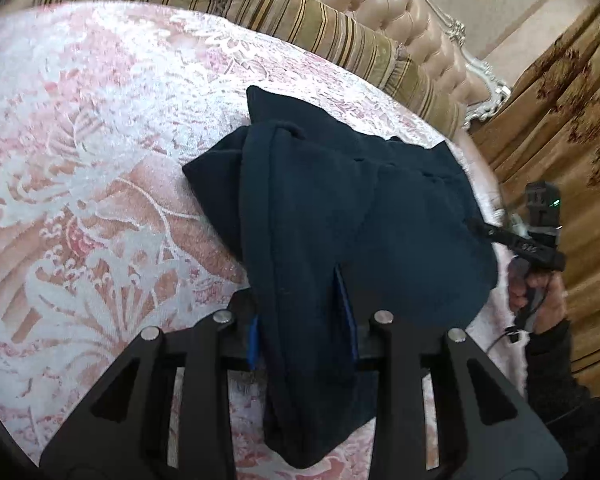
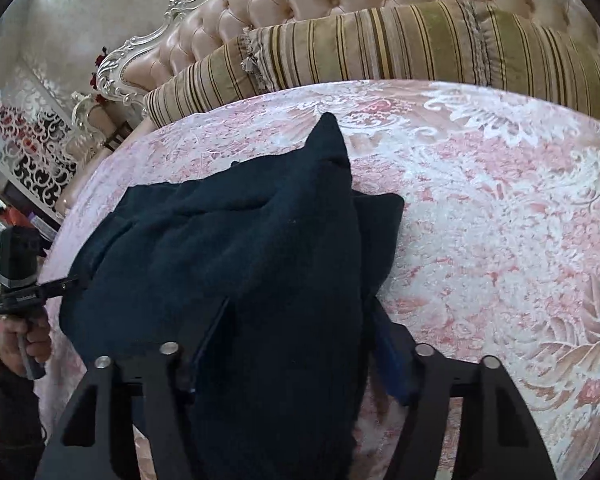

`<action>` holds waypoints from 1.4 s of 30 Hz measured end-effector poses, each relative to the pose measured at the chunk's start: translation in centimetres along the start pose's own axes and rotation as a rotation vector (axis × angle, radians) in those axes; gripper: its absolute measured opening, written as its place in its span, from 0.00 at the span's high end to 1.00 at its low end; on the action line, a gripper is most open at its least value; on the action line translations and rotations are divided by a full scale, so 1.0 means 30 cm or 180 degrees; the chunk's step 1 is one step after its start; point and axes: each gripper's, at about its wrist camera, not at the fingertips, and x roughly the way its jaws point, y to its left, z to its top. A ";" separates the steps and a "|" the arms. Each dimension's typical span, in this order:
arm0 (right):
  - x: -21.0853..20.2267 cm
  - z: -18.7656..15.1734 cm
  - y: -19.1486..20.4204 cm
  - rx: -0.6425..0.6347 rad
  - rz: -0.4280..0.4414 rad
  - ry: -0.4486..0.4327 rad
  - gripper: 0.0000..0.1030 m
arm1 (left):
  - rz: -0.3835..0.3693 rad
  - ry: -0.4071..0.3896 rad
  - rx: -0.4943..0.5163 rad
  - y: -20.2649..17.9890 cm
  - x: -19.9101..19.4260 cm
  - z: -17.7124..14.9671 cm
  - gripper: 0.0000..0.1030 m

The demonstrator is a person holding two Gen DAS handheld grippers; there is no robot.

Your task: Fold clothes

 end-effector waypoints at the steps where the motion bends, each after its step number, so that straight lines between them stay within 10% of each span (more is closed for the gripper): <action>1: -0.004 0.000 0.001 -0.0015 -0.0023 0.0002 0.38 | 0.0070 -0.0013 0.0033 -0.012 0.000 -0.001 0.66; 14: -0.024 -0.006 0.038 -0.0169 -0.0256 -0.0024 0.47 | 0.0884 -0.0304 0.0389 -0.128 0.022 -0.033 0.51; 22: -0.012 0.009 0.017 -0.0039 -0.0222 0.0019 0.30 | 0.0213 -0.0268 -0.0223 -0.004 0.010 0.006 0.37; 29: -0.029 0.010 0.038 -0.0057 -0.0204 -0.0033 0.51 | 0.0228 -0.0138 0.0009 -0.039 0.050 0.028 0.69; 33: -0.051 0.015 0.048 -0.0080 -0.0218 -0.0091 0.70 | 0.0460 -0.0251 0.0226 -0.098 0.040 0.022 0.73; 42: -0.113 0.028 0.120 -0.0261 -0.0371 -0.0279 0.78 | 0.0599 -0.0507 0.0248 -0.160 -0.032 0.001 0.75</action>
